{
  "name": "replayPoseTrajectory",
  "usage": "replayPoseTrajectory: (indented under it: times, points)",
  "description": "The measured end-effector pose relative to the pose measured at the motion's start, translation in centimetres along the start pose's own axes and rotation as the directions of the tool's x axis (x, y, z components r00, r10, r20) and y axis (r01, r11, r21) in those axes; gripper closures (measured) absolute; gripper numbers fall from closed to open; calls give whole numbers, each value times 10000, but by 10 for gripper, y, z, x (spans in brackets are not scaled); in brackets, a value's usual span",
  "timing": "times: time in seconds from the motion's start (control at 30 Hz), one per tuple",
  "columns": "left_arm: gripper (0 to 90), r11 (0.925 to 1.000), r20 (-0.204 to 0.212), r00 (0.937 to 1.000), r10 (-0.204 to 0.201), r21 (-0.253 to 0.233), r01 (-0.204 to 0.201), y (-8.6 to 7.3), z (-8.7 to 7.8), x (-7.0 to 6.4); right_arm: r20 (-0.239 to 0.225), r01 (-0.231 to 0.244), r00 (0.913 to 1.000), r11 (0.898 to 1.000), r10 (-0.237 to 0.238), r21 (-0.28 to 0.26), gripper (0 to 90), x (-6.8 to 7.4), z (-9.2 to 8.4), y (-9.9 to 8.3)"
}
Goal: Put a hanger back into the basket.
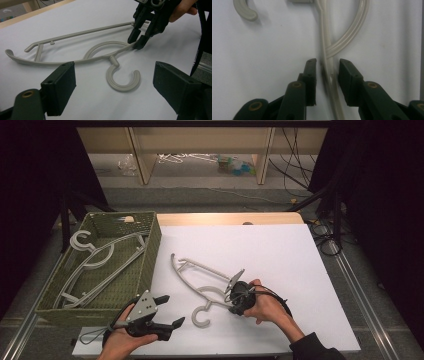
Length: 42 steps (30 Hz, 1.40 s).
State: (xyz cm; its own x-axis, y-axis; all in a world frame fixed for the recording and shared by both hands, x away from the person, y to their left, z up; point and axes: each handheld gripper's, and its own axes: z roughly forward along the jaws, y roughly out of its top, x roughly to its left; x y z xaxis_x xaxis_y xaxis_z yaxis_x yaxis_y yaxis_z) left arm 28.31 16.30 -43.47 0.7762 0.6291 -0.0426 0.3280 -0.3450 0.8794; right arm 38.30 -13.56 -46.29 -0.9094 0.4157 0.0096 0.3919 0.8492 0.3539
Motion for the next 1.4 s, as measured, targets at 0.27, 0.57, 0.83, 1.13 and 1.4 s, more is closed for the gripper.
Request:
replayPoseTrajectory:
  times: [0.27, 0.57, 0.83, 1.13, 1.4]
  points:
    - [187, 10000, -10, 10000, -46, 63, 46, -1, 0, 1, -152, 757, 9970, 9971, -757, -7, 759, 0, 0, 0]
    - [194, 9997, -77, 9999, 153, 186, -151, -2, 1, 1, -86, 1691, 9856, 9856, -1691, 45, 818, 3, -1, 1]
    - [209, 9994, -354, 9993, 113, 329, -102, -1, 4, 4, -134, 1954, 9805, 9794, -1963, -502, 821, 2, -22, -2]
    - [252, 9918, -693, 9928, 976, 900, -912, 6, 21, 11, -606, 2106, 9739, 9707, -2185, -1155, 822, 11, -44, -7]
    - [256, 9707, -490, 9814, 1859, 1642, -1756, 8, 38, 11, -884, 2428, 9625, 9599, -2564, -1403, 822, 17, -51, -8]
